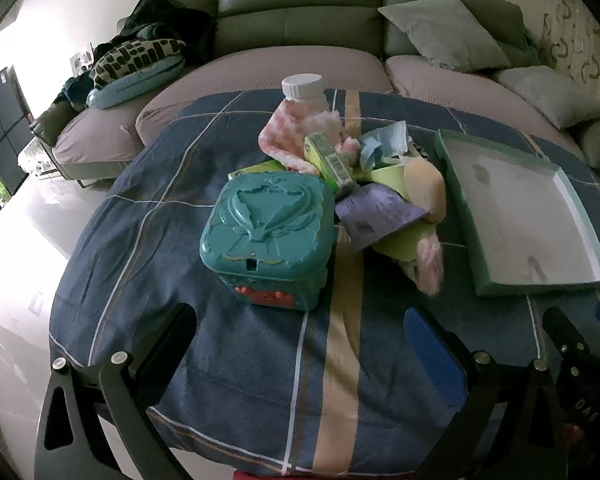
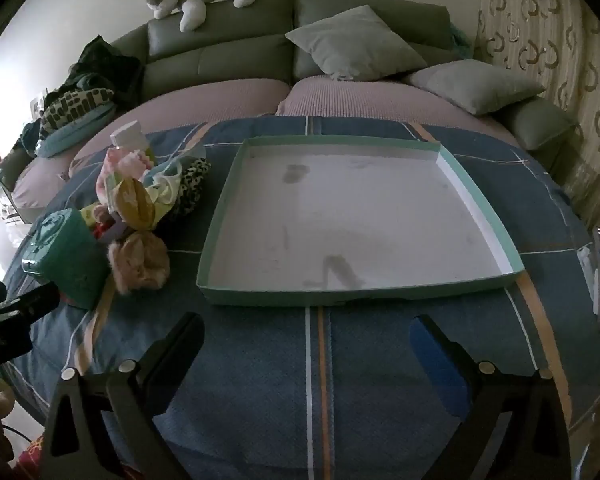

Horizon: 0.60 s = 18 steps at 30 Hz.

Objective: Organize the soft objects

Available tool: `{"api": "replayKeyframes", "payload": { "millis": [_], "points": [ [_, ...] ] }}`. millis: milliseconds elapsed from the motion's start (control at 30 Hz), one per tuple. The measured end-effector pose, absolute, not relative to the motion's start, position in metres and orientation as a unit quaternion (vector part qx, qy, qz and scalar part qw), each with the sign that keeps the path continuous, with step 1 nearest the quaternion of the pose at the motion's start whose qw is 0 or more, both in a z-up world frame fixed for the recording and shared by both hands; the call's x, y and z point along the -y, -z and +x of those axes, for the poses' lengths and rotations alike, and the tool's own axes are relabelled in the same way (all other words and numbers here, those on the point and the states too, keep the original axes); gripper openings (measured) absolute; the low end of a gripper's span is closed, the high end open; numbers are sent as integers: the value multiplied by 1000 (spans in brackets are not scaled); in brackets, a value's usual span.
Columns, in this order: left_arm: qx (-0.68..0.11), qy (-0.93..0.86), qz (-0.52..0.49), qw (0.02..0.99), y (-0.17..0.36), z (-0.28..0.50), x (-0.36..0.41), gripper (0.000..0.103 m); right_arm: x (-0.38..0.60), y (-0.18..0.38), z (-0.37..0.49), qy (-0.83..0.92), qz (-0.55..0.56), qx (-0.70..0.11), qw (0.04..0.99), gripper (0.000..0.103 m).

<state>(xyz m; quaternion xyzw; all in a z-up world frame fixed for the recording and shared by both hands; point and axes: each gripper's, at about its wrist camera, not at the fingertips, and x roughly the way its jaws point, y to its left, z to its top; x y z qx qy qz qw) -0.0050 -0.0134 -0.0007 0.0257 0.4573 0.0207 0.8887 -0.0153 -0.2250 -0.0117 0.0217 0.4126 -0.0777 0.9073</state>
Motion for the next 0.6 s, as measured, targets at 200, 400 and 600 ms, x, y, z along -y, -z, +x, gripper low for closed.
{"api": "replayKeyframes", "payload": {
  "millis": [200,400,600],
  "points": [
    [-458,-21,27,888,1,-5,15,103,226,9,-15,78,20,-413,907,103],
    [-458,-21,28,888,2,-6,14,103,227,7,-16,79,20,-411,908,103],
    [-458,-22,29,888,3,-7,15,103,227,7,-16,81,19,-411,908,103]
  ]
}}
